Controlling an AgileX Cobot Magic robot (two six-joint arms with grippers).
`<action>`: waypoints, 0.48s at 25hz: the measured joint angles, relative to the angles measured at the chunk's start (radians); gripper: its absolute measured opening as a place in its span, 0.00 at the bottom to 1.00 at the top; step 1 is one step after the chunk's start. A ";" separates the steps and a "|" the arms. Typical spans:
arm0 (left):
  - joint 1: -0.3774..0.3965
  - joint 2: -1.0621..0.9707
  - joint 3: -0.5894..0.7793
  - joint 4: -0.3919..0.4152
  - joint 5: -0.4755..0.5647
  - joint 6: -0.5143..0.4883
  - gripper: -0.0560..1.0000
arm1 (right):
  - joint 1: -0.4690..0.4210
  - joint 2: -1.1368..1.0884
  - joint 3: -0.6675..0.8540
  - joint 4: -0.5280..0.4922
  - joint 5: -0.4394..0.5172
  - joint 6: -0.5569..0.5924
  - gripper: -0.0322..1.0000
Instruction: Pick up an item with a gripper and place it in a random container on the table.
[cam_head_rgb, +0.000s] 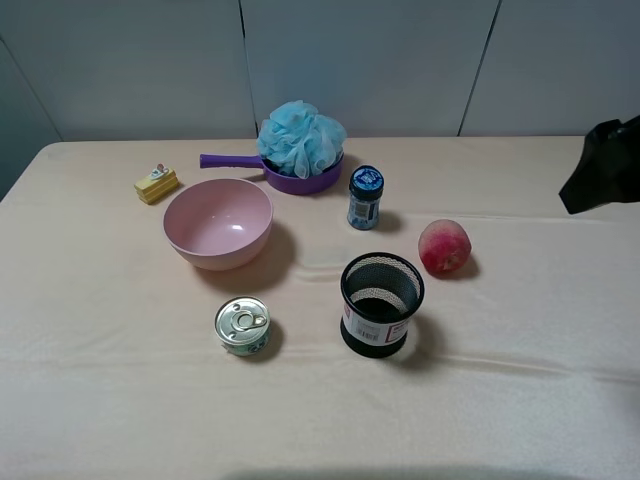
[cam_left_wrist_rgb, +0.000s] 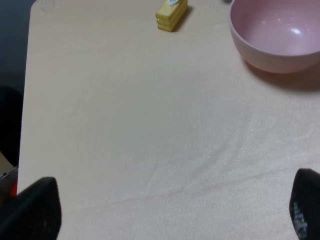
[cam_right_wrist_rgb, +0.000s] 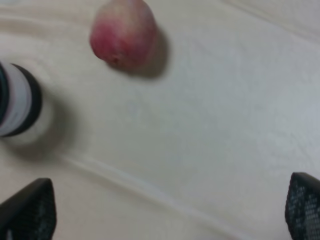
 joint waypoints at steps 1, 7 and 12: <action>0.000 0.000 0.000 0.000 0.000 0.000 0.92 | -0.017 -0.023 0.016 0.002 0.000 0.000 0.70; 0.000 0.000 0.000 0.000 0.000 0.000 0.92 | -0.130 -0.157 0.110 0.031 -0.005 0.002 0.70; 0.000 0.000 0.000 0.000 0.000 0.000 0.92 | -0.213 -0.271 0.191 0.051 -0.008 0.002 0.70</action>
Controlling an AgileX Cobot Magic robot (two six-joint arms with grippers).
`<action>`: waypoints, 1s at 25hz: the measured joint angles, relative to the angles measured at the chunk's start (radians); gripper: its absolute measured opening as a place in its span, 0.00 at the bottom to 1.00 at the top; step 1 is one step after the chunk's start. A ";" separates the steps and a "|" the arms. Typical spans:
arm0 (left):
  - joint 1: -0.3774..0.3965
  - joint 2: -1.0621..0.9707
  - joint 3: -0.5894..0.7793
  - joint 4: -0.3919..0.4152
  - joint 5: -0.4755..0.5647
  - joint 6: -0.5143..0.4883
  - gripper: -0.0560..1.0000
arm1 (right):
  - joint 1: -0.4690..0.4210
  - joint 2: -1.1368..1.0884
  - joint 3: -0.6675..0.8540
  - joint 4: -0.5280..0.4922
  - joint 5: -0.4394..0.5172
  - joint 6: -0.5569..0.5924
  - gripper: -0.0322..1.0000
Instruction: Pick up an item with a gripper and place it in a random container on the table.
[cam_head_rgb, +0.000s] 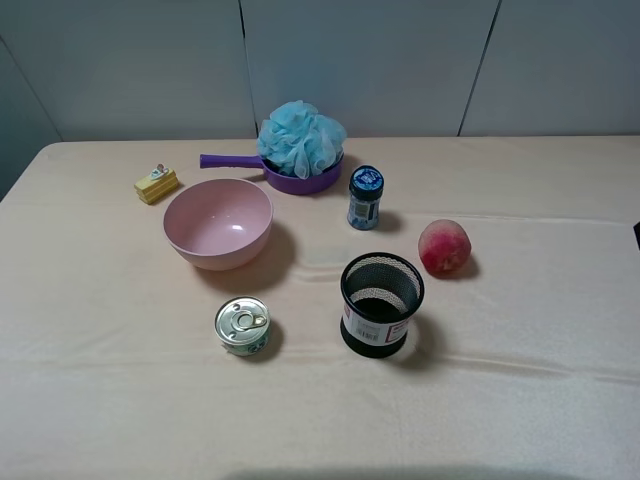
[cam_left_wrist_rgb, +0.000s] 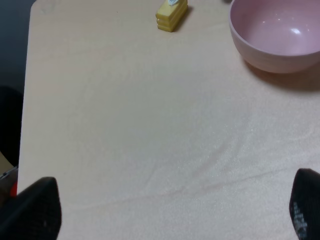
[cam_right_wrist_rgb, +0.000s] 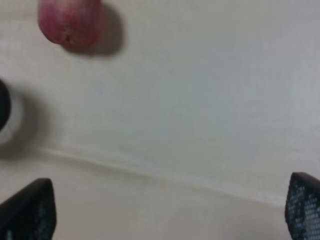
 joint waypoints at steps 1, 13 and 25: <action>0.000 0.000 0.000 0.000 0.000 0.000 0.92 | -0.014 -0.019 0.012 0.004 0.000 0.000 0.70; 0.000 0.000 0.000 0.000 0.000 0.000 0.92 | -0.045 -0.351 0.163 0.051 -0.008 0.000 0.70; 0.000 0.000 0.000 0.000 0.000 0.000 0.92 | -0.045 -0.631 0.257 0.065 -0.064 -0.049 0.70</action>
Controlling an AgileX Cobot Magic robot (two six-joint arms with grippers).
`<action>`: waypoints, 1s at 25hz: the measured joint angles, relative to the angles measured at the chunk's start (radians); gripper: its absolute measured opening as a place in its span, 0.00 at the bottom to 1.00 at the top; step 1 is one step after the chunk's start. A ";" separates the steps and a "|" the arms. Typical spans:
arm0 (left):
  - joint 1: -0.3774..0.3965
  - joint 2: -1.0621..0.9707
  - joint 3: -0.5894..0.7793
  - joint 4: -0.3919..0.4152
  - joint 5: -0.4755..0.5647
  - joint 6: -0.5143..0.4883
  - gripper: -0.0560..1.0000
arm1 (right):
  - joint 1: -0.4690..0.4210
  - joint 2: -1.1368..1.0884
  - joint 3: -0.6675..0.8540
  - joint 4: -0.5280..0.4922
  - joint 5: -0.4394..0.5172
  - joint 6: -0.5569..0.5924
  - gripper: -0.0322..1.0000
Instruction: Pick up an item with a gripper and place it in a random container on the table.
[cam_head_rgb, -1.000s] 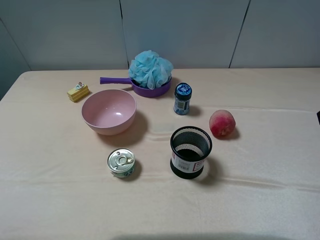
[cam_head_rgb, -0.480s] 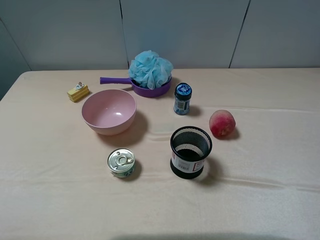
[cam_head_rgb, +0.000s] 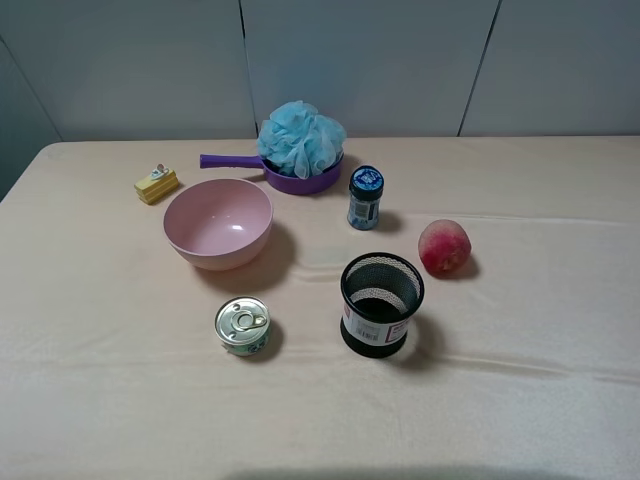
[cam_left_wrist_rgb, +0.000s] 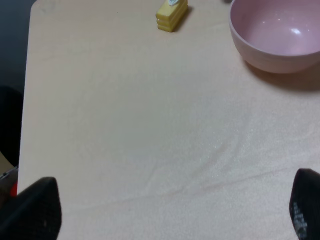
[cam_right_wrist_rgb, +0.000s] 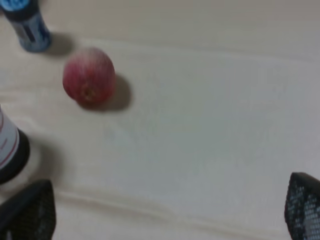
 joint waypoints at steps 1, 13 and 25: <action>0.000 0.000 0.000 0.000 0.000 0.000 0.92 | 0.000 -0.017 0.000 0.000 0.000 0.000 0.70; 0.000 0.000 0.000 0.000 0.000 0.000 0.92 | 0.000 -0.205 0.017 0.000 0.012 -0.022 0.70; 0.000 0.000 0.000 0.000 0.000 0.000 0.92 | 0.000 -0.207 0.017 0.000 0.013 -0.022 0.70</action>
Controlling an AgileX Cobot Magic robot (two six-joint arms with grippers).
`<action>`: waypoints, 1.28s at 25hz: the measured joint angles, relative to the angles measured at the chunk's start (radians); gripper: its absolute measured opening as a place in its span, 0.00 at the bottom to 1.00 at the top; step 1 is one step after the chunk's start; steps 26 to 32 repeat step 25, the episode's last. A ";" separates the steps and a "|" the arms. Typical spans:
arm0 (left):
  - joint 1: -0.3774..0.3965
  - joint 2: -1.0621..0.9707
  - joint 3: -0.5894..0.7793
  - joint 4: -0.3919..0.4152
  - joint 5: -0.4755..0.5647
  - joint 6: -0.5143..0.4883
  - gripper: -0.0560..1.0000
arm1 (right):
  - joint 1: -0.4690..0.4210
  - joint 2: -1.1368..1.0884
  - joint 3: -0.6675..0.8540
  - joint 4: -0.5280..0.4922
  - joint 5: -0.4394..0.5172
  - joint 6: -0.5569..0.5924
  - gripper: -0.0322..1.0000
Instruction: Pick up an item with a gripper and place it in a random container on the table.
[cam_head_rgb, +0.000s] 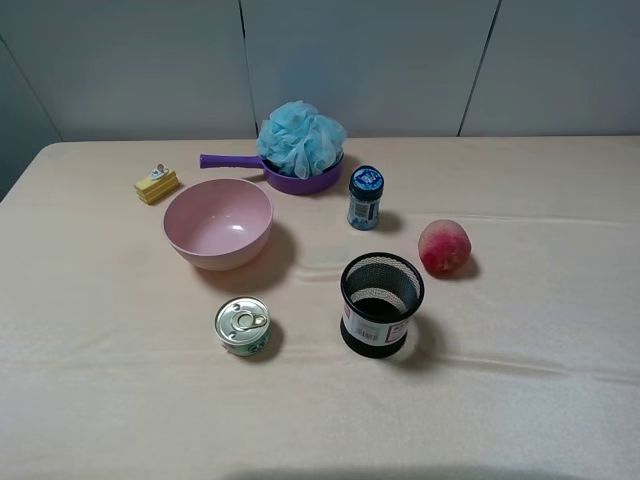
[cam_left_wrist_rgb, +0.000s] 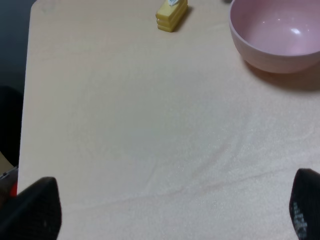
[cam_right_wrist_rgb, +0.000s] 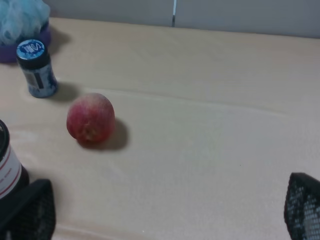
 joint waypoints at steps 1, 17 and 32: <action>0.000 0.000 0.000 0.000 0.000 0.000 0.92 | 0.000 0.000 0.000 0.000 0.000 0.000 0.70; 0.000 0.000 0.000 0.000 0.000 0.000 0.92 | 0.000 0.000 0.000 0.000 0.000 0.000 0.70; 0.000 0.000 0.000 0.000 0.000 0.000 0.92 | 0.000 0.000 0.000 0.000 0.000 0.000 0.70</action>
